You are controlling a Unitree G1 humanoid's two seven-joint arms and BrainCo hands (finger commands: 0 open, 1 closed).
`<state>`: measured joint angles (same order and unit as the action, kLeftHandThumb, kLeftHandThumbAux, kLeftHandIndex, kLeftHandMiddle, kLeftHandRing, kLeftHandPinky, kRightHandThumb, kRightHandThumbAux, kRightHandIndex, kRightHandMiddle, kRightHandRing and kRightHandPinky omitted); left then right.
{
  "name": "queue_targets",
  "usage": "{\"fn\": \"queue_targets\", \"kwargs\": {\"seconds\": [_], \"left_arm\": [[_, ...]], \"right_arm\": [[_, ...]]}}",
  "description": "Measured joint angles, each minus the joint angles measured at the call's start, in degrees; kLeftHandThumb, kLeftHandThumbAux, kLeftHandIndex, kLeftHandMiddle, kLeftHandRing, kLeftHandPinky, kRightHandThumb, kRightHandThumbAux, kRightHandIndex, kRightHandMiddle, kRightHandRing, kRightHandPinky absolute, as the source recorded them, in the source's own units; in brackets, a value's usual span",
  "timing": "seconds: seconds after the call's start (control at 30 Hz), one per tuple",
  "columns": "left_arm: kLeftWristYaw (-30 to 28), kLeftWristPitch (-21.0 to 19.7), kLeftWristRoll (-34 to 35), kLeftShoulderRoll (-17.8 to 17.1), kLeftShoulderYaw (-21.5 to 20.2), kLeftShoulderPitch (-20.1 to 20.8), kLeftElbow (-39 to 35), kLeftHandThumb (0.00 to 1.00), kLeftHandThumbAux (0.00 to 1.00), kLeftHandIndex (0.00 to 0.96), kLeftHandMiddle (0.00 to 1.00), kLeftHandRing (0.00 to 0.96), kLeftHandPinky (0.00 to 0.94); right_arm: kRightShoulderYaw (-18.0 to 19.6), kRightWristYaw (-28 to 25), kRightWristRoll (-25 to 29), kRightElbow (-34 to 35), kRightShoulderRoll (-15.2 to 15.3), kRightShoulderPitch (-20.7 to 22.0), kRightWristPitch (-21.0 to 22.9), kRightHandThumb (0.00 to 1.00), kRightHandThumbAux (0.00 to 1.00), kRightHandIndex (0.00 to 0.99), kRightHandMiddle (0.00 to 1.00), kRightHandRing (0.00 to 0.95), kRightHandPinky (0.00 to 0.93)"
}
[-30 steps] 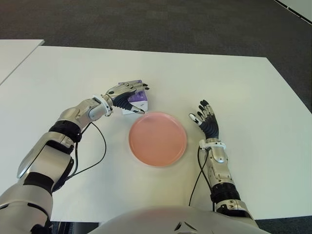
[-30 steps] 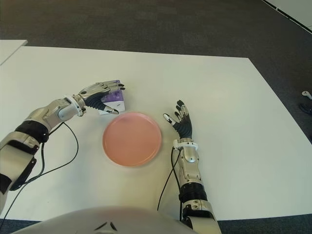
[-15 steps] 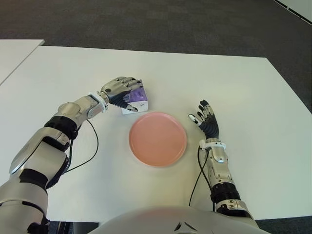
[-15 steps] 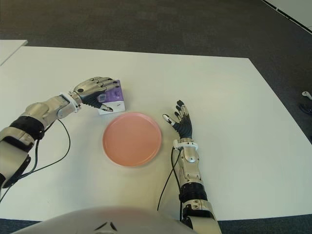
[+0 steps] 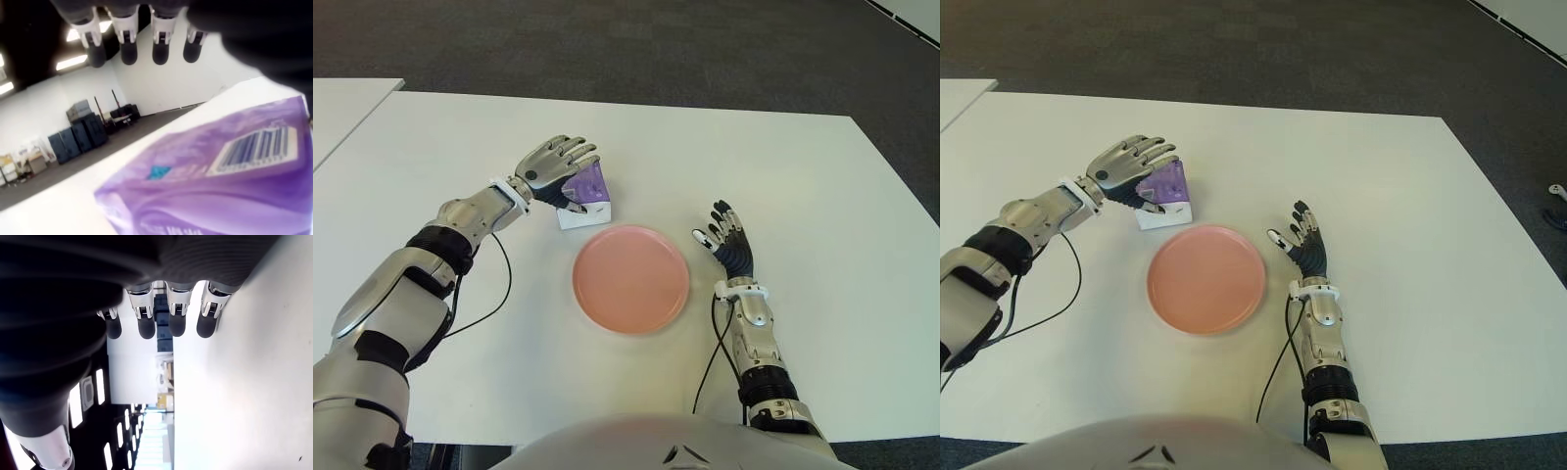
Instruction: Put the tissue paper into the plate.
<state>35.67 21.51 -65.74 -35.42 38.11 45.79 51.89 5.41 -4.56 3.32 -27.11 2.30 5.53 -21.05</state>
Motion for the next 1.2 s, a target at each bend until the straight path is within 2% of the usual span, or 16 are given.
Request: {"fn": "queue_targets", "kwargs": {"seconds": [0.2, 0.5, 1.2], "left_arm": [[2.41, -2.25, -0.51, -0.12, 0.92, 0.44, 0.23, 0.028, 0.331, 0.000, 0.000, 0.000, 0.000], [3.92, -2.12, -0.48, -0.48, 1.22, 0.44, 0.42, 0.026, 0.324, 0.000, 0.000, 0.000, 0.000], [1.54, 5.19, 3.89, -0.70, 1.20, 0.37, 1.34, 0.041, 0.322, 0.000, 0.000, 0.000, 0.000]], "right_arm": [[0.03, -0.70, 0.37, -0.23, 0.08, 0.11, -0.17, 0.000, 0.740, 0.000, 0.000, 0.000, 0.000], [0.06, -1.39, 0.55, -0.30, 0.14, 0.16, -0.22, 0.000, 0.746, 0.000, 0.000, 0.000, 0.000], [0.10, -1.31, 1.19, 0.36, 0.17, -0.26, 0.04, 0.000, 0.712, 0.000, 0.000, 0.000, 0.000]]}}
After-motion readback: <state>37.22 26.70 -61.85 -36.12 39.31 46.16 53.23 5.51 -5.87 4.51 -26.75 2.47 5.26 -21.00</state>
